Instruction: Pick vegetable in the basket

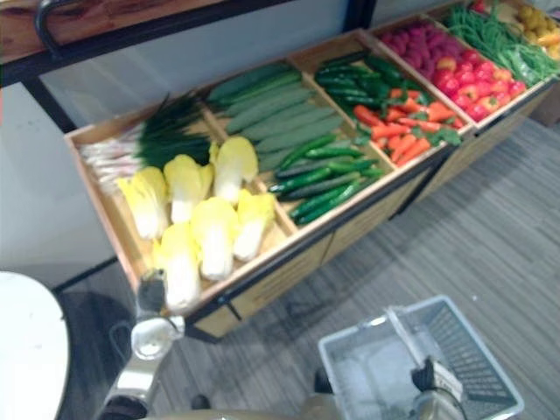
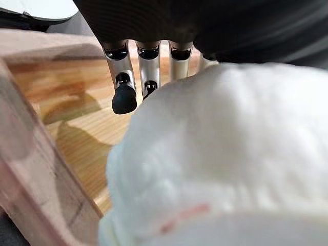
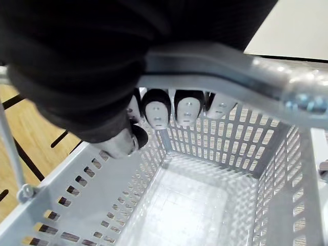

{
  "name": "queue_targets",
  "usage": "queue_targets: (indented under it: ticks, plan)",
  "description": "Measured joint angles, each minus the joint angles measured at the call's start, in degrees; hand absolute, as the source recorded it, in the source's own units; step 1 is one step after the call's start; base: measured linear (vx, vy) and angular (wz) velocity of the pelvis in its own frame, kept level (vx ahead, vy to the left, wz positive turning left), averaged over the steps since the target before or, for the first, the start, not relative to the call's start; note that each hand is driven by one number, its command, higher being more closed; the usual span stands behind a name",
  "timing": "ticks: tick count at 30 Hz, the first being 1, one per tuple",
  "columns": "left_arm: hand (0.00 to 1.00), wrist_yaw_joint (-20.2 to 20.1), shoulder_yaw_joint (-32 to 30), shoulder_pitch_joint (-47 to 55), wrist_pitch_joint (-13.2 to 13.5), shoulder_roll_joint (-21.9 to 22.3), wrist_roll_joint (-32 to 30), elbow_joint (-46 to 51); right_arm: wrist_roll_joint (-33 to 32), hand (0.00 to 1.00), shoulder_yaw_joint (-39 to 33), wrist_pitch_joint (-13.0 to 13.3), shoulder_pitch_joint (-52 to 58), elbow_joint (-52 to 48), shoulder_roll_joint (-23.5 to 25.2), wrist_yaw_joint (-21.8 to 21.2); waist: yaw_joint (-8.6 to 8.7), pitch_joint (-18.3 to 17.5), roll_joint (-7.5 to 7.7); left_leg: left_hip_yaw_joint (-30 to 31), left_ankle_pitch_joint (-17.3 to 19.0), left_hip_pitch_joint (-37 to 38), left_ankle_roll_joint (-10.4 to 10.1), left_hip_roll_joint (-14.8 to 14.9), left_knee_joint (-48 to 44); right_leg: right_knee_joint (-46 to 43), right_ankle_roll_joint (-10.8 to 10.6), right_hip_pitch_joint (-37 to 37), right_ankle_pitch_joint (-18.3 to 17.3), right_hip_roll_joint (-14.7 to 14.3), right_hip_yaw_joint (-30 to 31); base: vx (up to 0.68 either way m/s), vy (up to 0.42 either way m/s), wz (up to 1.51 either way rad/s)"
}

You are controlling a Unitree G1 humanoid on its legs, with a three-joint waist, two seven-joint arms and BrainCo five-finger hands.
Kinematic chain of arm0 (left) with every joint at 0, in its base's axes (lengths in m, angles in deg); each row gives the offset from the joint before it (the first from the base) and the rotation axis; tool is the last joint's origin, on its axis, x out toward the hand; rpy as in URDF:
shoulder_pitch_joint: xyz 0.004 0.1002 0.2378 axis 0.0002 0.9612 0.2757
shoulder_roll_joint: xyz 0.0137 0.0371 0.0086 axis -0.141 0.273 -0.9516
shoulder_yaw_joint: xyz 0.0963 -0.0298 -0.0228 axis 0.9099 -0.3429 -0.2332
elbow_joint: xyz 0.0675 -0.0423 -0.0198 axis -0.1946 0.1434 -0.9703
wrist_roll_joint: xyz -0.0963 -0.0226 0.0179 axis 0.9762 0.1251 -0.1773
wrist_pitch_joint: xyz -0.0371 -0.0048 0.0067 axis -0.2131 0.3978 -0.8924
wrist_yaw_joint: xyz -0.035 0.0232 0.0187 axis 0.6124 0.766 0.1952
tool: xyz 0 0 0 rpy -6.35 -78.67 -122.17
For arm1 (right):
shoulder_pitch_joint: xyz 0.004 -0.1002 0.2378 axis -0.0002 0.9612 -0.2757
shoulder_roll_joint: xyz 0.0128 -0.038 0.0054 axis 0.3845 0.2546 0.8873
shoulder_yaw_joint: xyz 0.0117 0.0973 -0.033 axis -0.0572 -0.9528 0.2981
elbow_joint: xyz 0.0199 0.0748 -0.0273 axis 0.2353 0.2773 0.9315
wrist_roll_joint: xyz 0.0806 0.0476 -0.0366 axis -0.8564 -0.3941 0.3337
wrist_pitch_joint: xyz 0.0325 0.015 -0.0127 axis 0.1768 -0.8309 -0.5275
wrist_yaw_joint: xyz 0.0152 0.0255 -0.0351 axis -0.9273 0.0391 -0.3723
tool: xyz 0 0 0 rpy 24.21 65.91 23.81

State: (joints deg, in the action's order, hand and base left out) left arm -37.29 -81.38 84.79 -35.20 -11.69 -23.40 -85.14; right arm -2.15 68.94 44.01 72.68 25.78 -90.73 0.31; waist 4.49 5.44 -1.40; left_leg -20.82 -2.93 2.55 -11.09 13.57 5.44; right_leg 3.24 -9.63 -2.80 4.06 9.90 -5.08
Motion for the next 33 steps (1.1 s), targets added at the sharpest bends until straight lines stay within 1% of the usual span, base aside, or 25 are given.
queue_targets:
  ticks: [3, 5, 10, 13, 18, 20, 24, 25, 30, 33]
  plan:
    - [1.00, -0.3, -0.2, 1.2, 0.0, 0.0, -0.4, 2.4, 0.0, 1.00, -0.4, 0.0, 0.4, 0.0, 0.0, 0.0, 0.02, -0.7, -0.01, 0.7, -0.1, -0.4, 0.2, -0.1, 0.0, 0.0, 0.0, 0.0, 0.0, 0.1, -0.6, -0.02, -0.007, 0.08]
    - [1.00, -0.4, -0.4, 2.0, 0.0, 0.0, -1.9, 4.3, 0.0, 1.00, -1.1, 0.0, 0.5, 0.2, 0.0, 0.0, -0.04, -1.1, 0.02, 0.9, -0.2, -0.4, 0.2, 0.0, 0.0, 0.0, 0.1, 0.1, 0.0, 0.1, -0.8, -0.01, -0.007, 0.05]
    - [1.00, -0.2, -1.6, 2.0, 0.0, 0.0, -2.3, 6.7, 0.0, 1.00, -1.1, 0.0, 0.5, 0.6, 0.0, 0.0, -0.03, -1.6, 0.06, 0.9, -0.2, -0.4, 0.3, 0.0, 0.0, 0.0, 0.1, 0.1, 0.0, 0.1, -0.8, 0.00, 0.000, 0.00]
    - [1.00, 1.3, -4.0, 2.0, 0.0, 0.0, -4.5, 9.2, 0.0, 1.00, -1.4, 0.1, 0.3, 1.2, 0.0, 0.0, -0.04, -1.6, 0.08, 1.0, -0.2, -0.4, 0.3, -0.1, 0.0, 0.0, 0.1, 0.1, 0.0, 0.1, -0.9, 0.00, 0.000, 0.00]
    - [1.00, 4.0, -8.6, 1.8, 0.0, 0.0, -4.6, 12.3, 0.0, 1.00, -2.7, 0.1, -0.3, 1.8, 0.0, -0.2, -0.03, -1.6, 0.11, 1.1, -0.2, -0.4, 0.3, -0.1, 0.0, 0.0, 0.1, 0.2, 0.0, 0.1, -1.1, 0.00, 0.000, 0.00]
    - [1.00, 4.1, -9.4, 1.8, 0.0, 0.0, -4.6, 13.0, 0.0, 1.00, -2.9, 0.1, -0.5, 1.8, 0.0, -0.3, -0.04, -1.7, 0.21, 1.2, -0.2, -0.5, 0.3, -0.1, 0.0, 0.0, 0.1, 0.2, 0.0, 0.2, -1.2, 0.00, 0.000, 0.00]
    - [1.00, 4.1, -9.9, 1.8, 0.0, 0.0, -4.6, 14.0, 0.0, 1.00, -2.9, 0.1, -0.6, 1.8, 0.0, -1.5, -0.03, -2.0, 0.62, 1.4, -0.3, -0.5, 0.4, -0.2, 0.0, 0.0, 0.1, 0.2, 0.0, 0.3, -1.4, -0.01, -0.003, 0.04]
    - [1.00, 4.1, -10.0, 1.7, 0.0, 0.0, -4.5, 15.5, 0.0, 1.00, -2.9, 0.1, -0.7, 1.8, 0.0, -2.0, -0.01, -2.2, 0.96, 2.4, -0.4, -0.8, 0.6, -0.3, 0.0, 0.1, 0.1, 0.6, 0.0, 0.4, -2.2, -0.02, -0.014, 0.18]
    - [1.00, 4.1, -10.0, 1.6, 0.0, 0.1, -4.4, 15.9, 0.0, 1.00, -2.8, 0.1, -0.9, 1.8, -0.1, -2.2, -0.05, -2.2, 0.97, 2.7, -0.5, -0.8, 0.6, -0.3, 0.0, 0.3, 0.1, 0.9, 0.0, 0.5, -2.6, -0.01, -0.006, 0.06]
    - [1.00, 4.0, -9.7, 1.4, 0.1, 0.7, -4.3, 17.9, 0.0, 1.00, -2.8, 0.1, -1.2, 1.8, -0.1, -2.3, -0.02, -2.2, 0.98, 2.8, -0.5, -1.1, 0.6, -0.3, 0.0, 0.5, 0.1, 0.9, 0.0, 0.5, -2.8, 0.00, 0.000, 0.00]
